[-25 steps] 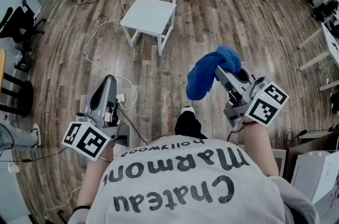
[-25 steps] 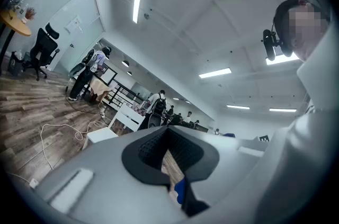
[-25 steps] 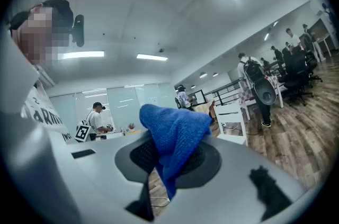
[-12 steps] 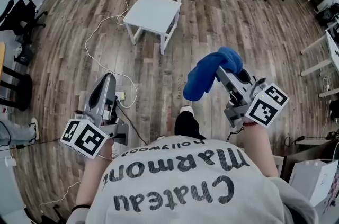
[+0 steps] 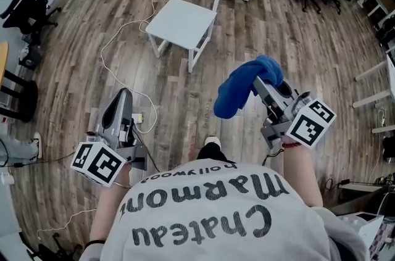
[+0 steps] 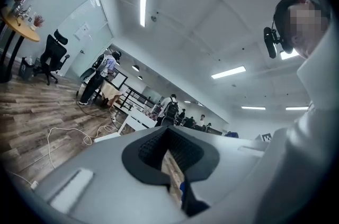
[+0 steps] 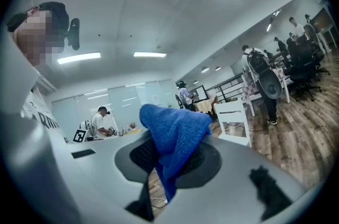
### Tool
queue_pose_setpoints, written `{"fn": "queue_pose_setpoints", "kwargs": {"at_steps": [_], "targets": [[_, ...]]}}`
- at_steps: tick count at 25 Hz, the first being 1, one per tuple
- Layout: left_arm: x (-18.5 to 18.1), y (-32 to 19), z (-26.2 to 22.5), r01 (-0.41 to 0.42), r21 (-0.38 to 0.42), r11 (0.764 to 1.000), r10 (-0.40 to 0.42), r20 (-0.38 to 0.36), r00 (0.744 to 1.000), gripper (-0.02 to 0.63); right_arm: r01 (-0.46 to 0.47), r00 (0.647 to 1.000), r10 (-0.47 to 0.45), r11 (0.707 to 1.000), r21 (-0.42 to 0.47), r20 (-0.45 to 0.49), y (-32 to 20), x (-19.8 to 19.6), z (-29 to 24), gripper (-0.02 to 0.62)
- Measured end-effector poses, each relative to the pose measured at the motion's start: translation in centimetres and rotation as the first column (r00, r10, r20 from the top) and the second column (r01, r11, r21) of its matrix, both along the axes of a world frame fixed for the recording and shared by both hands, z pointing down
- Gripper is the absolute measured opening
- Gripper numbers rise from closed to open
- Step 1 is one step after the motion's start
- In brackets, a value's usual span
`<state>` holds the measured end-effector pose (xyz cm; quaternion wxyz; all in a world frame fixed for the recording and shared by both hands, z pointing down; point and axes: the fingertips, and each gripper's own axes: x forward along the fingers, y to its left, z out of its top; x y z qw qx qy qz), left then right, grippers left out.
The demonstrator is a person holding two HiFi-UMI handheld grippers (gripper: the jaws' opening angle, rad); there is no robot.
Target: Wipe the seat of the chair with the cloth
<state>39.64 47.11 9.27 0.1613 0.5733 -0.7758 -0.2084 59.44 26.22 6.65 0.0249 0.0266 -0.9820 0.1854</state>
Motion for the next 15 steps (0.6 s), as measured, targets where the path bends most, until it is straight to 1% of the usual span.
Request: {"fn": "queue_pose_setpoints", "kwargs": {"at_steps": [4, 9, 12, 15], "targets": [[-1.3, -3.5, -0.1, 0.057, 0.016, 0.998, -0.057, -0.004, 0.998, 0.009, 0.027, 1.000, -0.027, 1.000, 0.016, 0.006, -4.8, -1.2, -0.5, 0.075], [-2.5, -8.2, 0.2, 0.143, 0.033, 0.989, -0.143, -0.004, 0.990, 0.009, 0.068, 0.998, -0.068, 0.997, 0.040, 0.015, -10.8, -2.7, -0.9, 0.075], [-2.7, -11.0, 0.0, 0.157, 0.049, 0.986, -0.158, -0.001, 0.988, 0.009, 0.091, 0.996, -0.092, 0.995, 0.034, 0.017, -13.8, -3.5, -1.0, 0.075], [-2.7, -13.1, 0.3, 0.173, 0.046, 0.984, -0.173, -0.006, 0.985, 0.009, 0.118, 0.992, -0.119, 0.993, 0.028, 0.029, -16.0, -4.5, -0.9, 0.075]]}}
